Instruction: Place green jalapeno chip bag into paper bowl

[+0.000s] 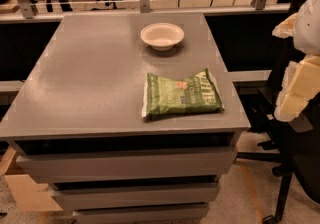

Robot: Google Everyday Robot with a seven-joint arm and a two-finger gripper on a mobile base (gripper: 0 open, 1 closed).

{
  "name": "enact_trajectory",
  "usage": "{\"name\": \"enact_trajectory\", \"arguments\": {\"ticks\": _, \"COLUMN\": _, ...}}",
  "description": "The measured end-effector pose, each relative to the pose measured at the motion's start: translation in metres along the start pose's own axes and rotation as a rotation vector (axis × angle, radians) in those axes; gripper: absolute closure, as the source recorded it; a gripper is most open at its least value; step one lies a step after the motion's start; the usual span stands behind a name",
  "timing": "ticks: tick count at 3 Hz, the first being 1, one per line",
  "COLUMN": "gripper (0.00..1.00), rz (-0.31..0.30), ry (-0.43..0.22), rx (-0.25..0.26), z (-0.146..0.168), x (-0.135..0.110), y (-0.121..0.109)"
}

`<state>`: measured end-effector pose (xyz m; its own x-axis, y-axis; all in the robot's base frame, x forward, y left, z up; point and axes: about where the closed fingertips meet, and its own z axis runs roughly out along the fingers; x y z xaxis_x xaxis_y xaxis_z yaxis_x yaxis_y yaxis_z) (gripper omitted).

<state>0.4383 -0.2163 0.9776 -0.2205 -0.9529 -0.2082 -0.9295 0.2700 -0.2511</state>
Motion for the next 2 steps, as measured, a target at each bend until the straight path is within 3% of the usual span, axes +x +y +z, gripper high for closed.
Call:
{"name": "enact_trajectory", "arguments": {"ticks": 1, "gripper": 0.00, "rz": -0.009, "ry": -0.003, "rx": 0.000, "z": 0.005, "x": -0.005, "y": 0.000}}
{"name": "enact_trajectory", "arguments": {"ticks": 2, "gripper": 0.00, "rz": -0.072, "ry": -0.073, "rx": -0.032, "z": 0.031, "x": -0.035, "y": -0.005}}
